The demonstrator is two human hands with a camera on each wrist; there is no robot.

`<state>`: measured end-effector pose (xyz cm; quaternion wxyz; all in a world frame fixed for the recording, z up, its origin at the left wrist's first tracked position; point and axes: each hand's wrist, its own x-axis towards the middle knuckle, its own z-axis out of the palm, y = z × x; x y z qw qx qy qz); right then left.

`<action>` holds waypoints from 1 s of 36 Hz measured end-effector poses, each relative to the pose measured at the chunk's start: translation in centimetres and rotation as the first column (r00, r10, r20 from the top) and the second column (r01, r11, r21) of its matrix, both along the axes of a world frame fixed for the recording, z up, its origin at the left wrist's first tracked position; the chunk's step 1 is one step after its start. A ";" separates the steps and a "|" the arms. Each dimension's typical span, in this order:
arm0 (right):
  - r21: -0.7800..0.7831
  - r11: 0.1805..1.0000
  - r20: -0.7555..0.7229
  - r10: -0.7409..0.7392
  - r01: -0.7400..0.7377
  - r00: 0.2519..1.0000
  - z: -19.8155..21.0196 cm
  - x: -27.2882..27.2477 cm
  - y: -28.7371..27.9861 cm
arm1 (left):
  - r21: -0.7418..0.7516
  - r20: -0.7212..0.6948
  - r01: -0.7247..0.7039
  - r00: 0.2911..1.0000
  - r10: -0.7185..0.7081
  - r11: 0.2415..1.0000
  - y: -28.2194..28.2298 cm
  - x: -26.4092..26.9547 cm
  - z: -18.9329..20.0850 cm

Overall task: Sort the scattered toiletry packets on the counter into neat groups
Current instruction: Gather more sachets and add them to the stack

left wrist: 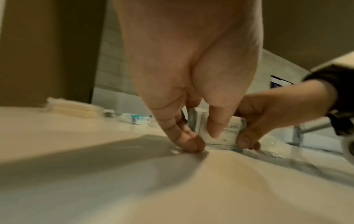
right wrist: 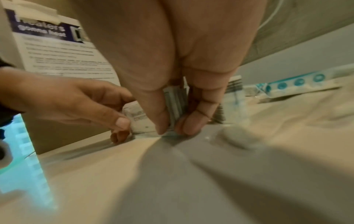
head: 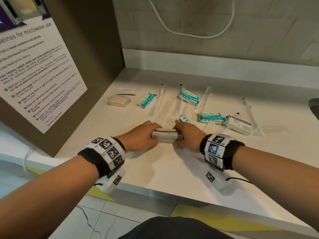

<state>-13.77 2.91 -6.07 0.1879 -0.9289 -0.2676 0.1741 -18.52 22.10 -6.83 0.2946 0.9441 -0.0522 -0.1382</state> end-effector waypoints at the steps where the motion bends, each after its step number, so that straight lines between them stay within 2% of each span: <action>1: 0.026 1.000 -0.008 -0.015 0.016 1.000 0.1 0.1 -0.2 | -0.056 0.014 -0.038 0.999 0.038 0.998 0.3 -0.1 0.0; 4: 0.052 0.998 -0.018 -0.041 0.042 0.999 0.1 0.1 -0.6 | -0.225 0.002 -0.111 0.993 0.114 0.968 0.9 -0.4 -0.1; 6: 0.057 0.997 -0.016 -0.053 0.053 0.998 0.0 0.2 -0.6 | -0.265 -0.002 -0.127 0.991 0.131 0.956 1.0 -0.5 -0.2; 16: 0.070 0.995 -0.021 -0.070 0.072 0.997 0.0 0.4 -0.6 | -0.309 -0.033 -0.155 0.988 0.153 0.938 1.0 -0.4 -0.4; 22: 0.065 0.996 -0.005 -0.066 0.067 0.998 1.0 1.0 0.7 | -0.238 0.006 -0.134 0.990 0.140 0.962 2.5 0.2 1.1; 30: 0.191 0.976 -0.070 -0.095 0.107 0.993 3.4 3.1 5.9 | -0.333 -0.041 -0.305 0.950 0.310 0.892 7.0 1.1 4.8; 36: 0.288 0.941 -0.230 -0.112 0.177 0.967 3.6 4.9 10.6 | -0.363 -0.078 -0.467 0.877 0.474 0.806 10.5 2.0 6.2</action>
